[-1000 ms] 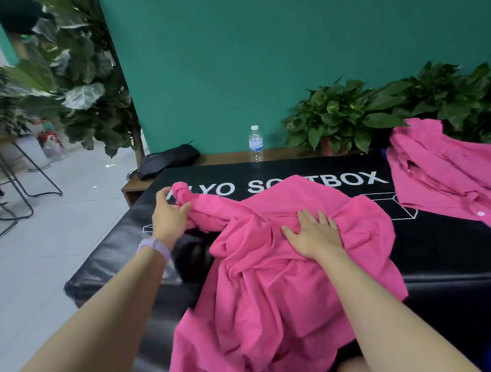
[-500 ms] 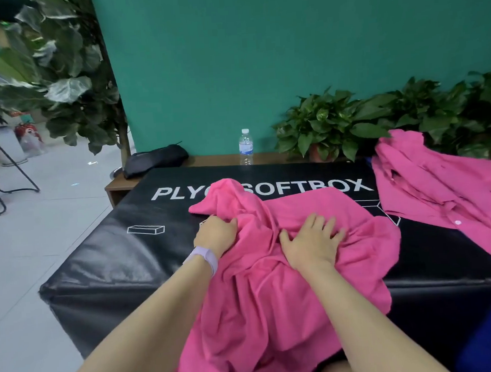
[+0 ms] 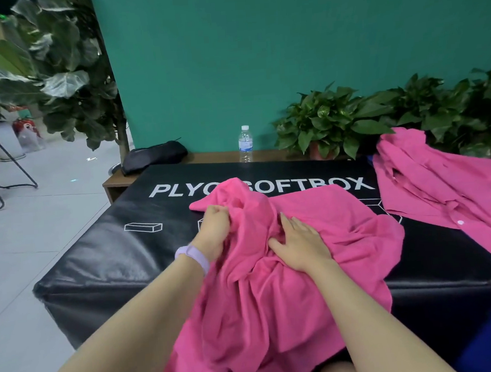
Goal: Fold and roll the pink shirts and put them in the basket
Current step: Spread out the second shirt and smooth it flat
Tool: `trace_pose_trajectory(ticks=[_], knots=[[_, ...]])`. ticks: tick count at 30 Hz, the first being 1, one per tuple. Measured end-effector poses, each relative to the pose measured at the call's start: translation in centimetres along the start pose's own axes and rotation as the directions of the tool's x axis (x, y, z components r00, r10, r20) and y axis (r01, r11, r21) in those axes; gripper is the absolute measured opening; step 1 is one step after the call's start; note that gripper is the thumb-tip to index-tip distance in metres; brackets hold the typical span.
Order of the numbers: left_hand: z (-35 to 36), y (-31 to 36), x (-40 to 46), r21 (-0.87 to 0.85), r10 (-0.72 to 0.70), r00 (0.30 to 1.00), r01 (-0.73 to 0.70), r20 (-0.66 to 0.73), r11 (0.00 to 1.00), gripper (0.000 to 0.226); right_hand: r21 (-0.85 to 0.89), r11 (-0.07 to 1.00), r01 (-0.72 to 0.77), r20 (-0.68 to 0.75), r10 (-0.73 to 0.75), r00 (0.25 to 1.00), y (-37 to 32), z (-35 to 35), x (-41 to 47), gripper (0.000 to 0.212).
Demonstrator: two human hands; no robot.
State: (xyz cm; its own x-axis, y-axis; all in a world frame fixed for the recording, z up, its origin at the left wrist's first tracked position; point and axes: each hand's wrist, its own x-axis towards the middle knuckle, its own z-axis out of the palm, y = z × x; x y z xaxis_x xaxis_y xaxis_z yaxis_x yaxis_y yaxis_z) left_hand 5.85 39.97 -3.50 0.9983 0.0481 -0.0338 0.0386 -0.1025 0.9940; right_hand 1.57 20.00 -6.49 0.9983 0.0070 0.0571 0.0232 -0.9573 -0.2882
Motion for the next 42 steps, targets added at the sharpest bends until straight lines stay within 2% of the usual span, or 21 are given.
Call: trace_pose_trajectory(ticks=[2, 3, 4, 6, 7, 10, 14, 16, 18, 19, 21, 22, 23, 24, 25, 26, 28, 30, 34, 38, 42], knots=[[-2.5, 0.4, 0.7, 0.047, 0.045, 0.996, -0.041, -0.078, 0.998, 0.029, -0.022, 0.999, -0.026, 0.008, 0.027, 1.000, 0.0, 0.2, 0.2, 0.086], [-4.1, 0.7, 1.1, 0.148, 0.088, 0.985, -0.066, -0.147, 0.987, 0.023, -0.038, 0.999, -0.038, 0.014, 0.038, 0.999, 0.0, 0.1, 0.3, 0.088], [-6.0, 0.9, 1.3, 0.318, 0.153, 0.967, -0.083, -0.204, 0.944, 0.013, -0.054, 0.997, -0.047, 0.025, 0.049, 0.999, -0.1, 0.0, 0.5, 0.091], [-10.0, 0.2, 1.8, 0.634, 0.239, 0.941, -0.035, -0.239, 0.772, 0.003, -0.087, 0.994, -0.067, 0.053, 0.071, 0.996, -0.2, -0.2, 0.8, 0.095], [-11.9, -0.3, 1.8, 0.717, 0.224, 0.940, 0.031, -0.258, 0.696, 0.005, -0.099, 0.992, -0.080, 0.052, 0.086, 0.995, -0.2, -0.2, 0.9, 0.096], [-16.2, -2.0, 0.7, 0.785, 0.139, 0.924, 0.216, -0.357, 0.580, 0.013, -0.089, 0.992, -0.088, -0.008, 0.088, 0.996, -0.3, -0.1, 0.9, 0.096], [-16.7, -2.1, 0.5, 0.841, 0.194, 0.916, 0.217, -0.350, 0.495, 0.020, -0.067, 0.997, -0.043, -0.119, 0.035, 0.992, -0.4, 0.0, 0.2, 0.085], [-16.0, -1.5, 0.3, 0.864, 0.172, 0.907, 0.288, -0.385, 0.414, 0.027, -0.111, 0.993, -0.042, -0.184, 0.020, 0.983, -0.6, -0.1, -0.4, 0.077], [-14.8, 0.0, -0.1, 0.870, 0.172, 0.886, 0.356, -0.430, 0.341, 0.030, -0.133, 0.990, -0.038, -0.325, -0.007, 0.946, -1.1, -0.4, -1.1, 0.067], [-13.8, 0.9, -0.4, 0.888, 0.214, 0.892, 0.317, -0.399, 0.334, 0.030, -0.139, 0.990, -0.023, -0.407, -0.036, 0.913, -1.4, -0.5, -1.6, 0.059], [-11.1, 2.1, -0.8, 0.938, 0.300, 0.937, 0.073, -0.181, 0.339, 0.027, -0.196, 0.981, 0.000, -0.500, -0.100, 0.860, -1.9, -0.4, -2.6, 0.043], [-9.6, 2.1, -1.2, 0.938, 0.264, 0.964, -0.057, -0.037, 0.341, 0.032, -0.212, 0.977, -0.018, -0.496, -0.091, 0.863, -2.0, -0.2, -3.0, 0.040], [-8.1, 1.4, -1.6, 0.931, 0.150, 0.985, -0.136, 0.089, 0.339, 0.043, -0.200, 0.978, -0.064, -0.465, -0.037, 0.885, -2.0, 0.0, -3.4, 0.040], [-6.8, 0.4, -2.1, 0.936, 0.007, 0.987, -0.154, 0.160, 0.317, 0.060, -0.169, 0.977, -0.132, -0.406, 0.053, 0.912, -1.8, 0.1, -3.7, 0.046], [-5.9, -0.9, -2.5, 0.951, -0.085, 0.981, -0.145, 0.174, 0.274, 0.079, -0.142, 0.969, -0.202, -0.326, 0.147, 0.934, -1.4, 0.2, -3.9, 0.055], [-5.3, -2.2, -2.7, 0.962, -0.092, 0.982, -0.140, 0.166, 0.236, 0.090, -0.133, 0.961, -0.244, -0.248, 0.206, 0.947, -0.7, 0.3, -3.9, 0.065], [-4.9, -3.8, -2.4, 0.962, 0.008, 0.989, -0.147, 0.150, 0.232, 0.096, -0.137, 0.961, -0.240, -0.128, 0.223, 0.966, 0.7, 0.2, -3.6, 0.078], [-4.7, -4.0, -1.1, 0.953, 0.044, 0.986, -0.168, 0.162, 0.251, 0.100, -0.143, 0.965, -0.220, -0.066, 0.212, 0.975, 1.7, -0.2, -2.8, 0.083], [-4.0, -3.7, 1.7, 0.947, 0.020, 0.982, -0.186, 0.188, 0.262, 0.109, -0.147, 0.965, -0.217, 0.000, 0.219, 0.976, 3.0, -0.9, 0.0, 0.084], [-3.0, -3.8, 4.2, 0.945, 0.103, 0.982, -0.180, 0.157, 0.273, 0.115, -0.156, 0.964, -0.216, 0.000, 0.219, 0.976, 3.7, -1.1, 3.1, 0.084], [-2.4, -3.8, 7.1, 0.945, 0.110, 0.980, -0.190, 0.166, 0.265, 0.115, -0.166, 0.962, -0.219, 0.001, 0.222, 0.975, 4.5, -1.0, 6.1, 0.085]])
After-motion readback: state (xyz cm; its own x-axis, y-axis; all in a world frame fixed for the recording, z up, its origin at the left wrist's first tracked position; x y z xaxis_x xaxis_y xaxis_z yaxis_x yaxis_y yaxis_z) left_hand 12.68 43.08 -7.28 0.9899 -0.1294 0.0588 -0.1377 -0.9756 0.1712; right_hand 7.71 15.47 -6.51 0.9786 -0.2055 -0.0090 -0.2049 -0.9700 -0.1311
